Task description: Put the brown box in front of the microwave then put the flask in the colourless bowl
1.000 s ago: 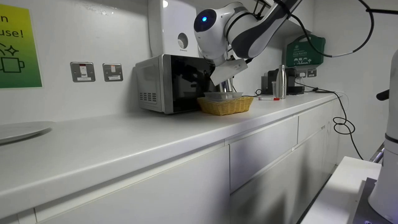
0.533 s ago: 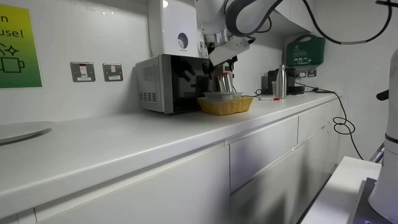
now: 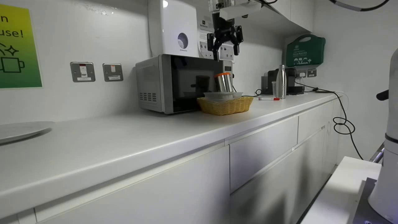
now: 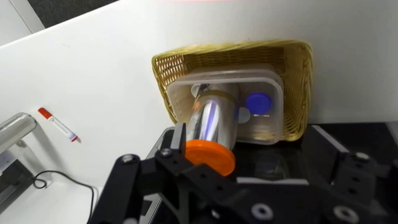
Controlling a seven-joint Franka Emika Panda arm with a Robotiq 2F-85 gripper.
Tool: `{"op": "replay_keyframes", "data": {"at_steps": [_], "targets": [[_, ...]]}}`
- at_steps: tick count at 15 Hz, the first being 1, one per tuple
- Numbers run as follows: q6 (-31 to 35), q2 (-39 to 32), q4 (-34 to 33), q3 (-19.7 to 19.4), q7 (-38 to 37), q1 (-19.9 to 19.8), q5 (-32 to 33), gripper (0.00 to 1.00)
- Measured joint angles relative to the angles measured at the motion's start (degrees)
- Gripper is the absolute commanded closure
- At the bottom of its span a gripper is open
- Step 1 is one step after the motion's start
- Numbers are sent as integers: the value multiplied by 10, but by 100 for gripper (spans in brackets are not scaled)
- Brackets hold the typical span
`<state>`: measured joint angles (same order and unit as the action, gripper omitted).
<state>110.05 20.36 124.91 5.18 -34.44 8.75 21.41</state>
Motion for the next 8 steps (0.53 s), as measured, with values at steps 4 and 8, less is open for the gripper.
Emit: {"op": "replay_keyframes", "data": {"at_steps": [4,8], "targets": [[-56,-5,-8,-2,115,-15,-91,0],[-87,-17,-7,-3,153,-16,-119,0]]}}
